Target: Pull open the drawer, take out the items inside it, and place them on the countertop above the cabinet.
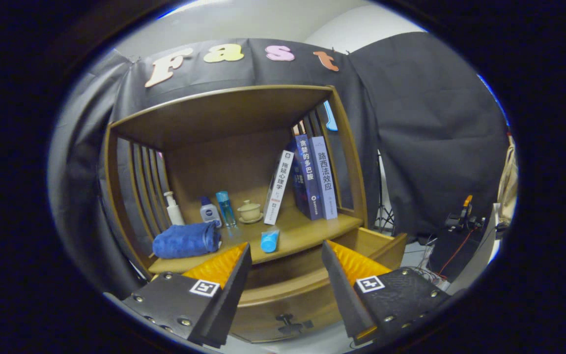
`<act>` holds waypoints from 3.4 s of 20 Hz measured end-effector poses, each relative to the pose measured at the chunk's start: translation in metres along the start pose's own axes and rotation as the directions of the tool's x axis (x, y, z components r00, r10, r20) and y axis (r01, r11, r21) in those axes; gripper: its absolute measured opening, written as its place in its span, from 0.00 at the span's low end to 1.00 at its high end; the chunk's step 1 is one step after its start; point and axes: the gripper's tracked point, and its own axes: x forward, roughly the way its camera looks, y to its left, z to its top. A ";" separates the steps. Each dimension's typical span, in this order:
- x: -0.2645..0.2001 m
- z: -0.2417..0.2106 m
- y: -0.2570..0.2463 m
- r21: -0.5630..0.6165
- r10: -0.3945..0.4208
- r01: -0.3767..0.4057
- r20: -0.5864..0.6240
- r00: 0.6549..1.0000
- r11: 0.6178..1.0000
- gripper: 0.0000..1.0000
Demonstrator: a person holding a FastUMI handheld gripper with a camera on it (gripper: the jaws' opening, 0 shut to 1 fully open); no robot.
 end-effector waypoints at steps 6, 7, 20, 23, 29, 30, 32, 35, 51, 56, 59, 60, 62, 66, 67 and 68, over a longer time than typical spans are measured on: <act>-0.026 -0.045 0.001 -0.025 0.062 -0.063 -0.041 0.997 0.998 0.86; -0.028 -0.052 0.000 -0.022 0.067 -0.068 -0.053 0.996 0.997 0.86; -0.002 -0.127 0.044 -0.024 0.243 -0.256 -0.239 0.940 0.966 0.86; 0.005 -0.128 0.043 -0.020 0.256 -0.268 -0.235 0.937 0.963 0.87; 0.006 -0.129 0.036 -0.010 0.268 -0.278 -0.235 0.935 0.961 0.87; 0.007 -0.129 0.036 -0.013 0.269 -0.280 -0.236 0.934 0.960 0.87; 0.011 -0.129 0.035 -0.006 0.275 -0.284 -0.241 0.931 0.959 0.87; 0.018 -0.128 0.035 -0.006 0.278 -0.288 -0.246 0.929 0.958 0.89; 0.082 -0.132 0.060 -0.002 0.268 -0.279 -0.271 0.924 0.960 0.91; 0.094 -0.133 0.063 0.002 0.271 -0.282 -0.281 0.921 0.959 0.91; 0.101 -0.133 0.065 0.016 0.270 -0.277 -0.282 0.921 0.961 0.91; 0.104 -0.134 0.066 0.016 0.270 -0.277 -0.284 0.920 0.961 0.91; 0.107 -0.134 0.067 0.012 0.270 -0.279 -0.290 0.918 0.960 0.91; 0.115 -0.135 0.069 0.015 0.272 -0.280 -0.299 0.915 0.960 0.91; 0.116 -0.135 0.069 0.014 0.272 -0.281 -0.303 0.913 0.960 0.91; 0.116 -0.135 0.069 0.015 0.274 -0.283 -0.303 0.913 0.959 0.91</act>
